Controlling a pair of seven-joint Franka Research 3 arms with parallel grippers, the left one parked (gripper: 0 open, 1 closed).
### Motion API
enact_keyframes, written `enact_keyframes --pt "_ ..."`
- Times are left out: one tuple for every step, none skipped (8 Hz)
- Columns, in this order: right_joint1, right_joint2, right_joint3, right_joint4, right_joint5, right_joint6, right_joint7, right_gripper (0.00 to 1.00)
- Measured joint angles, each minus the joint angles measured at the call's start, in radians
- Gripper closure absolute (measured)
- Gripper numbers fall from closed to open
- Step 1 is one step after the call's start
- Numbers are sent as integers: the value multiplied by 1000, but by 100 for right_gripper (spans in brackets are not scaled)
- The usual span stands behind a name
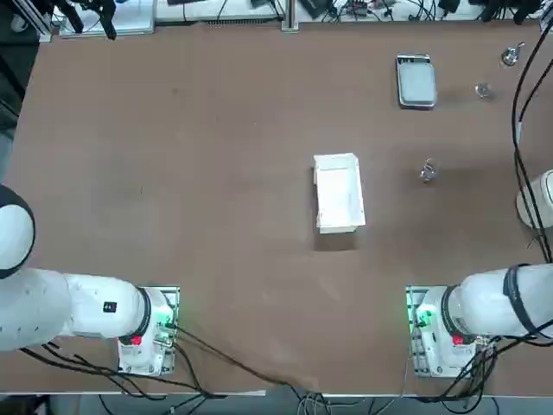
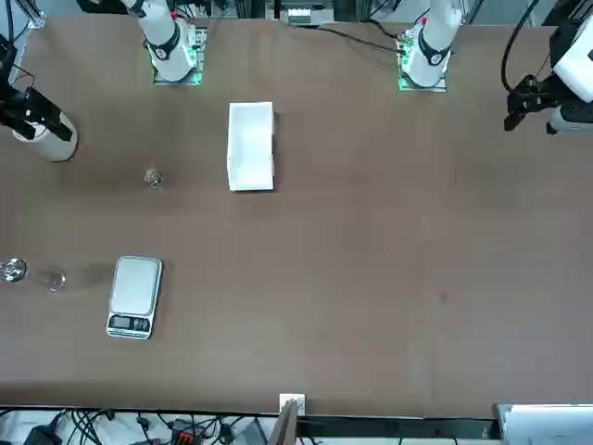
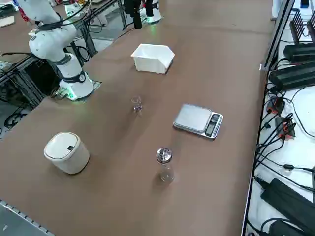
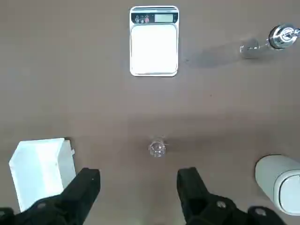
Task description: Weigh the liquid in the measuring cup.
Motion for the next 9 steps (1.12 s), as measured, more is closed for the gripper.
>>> enact_keyframes --pt "0 0 0 0 0 0 0 0" --pt "0 0 0 0 0 -1 0 0" --pt "0 0 0 0 0 -1 0 0" --pt "0 0 0 0 0 -1 0 0" --pt "0 0 0 0 0 -1 0 0" --pt "0 0 0 0 -3 -2 0 0" --pt "0 1 0 0 -6 -3 0 0" --pt "0 2 0 0 -7 -4 0 0" --pt "0 2 0 -1 -7 -5 0 0"
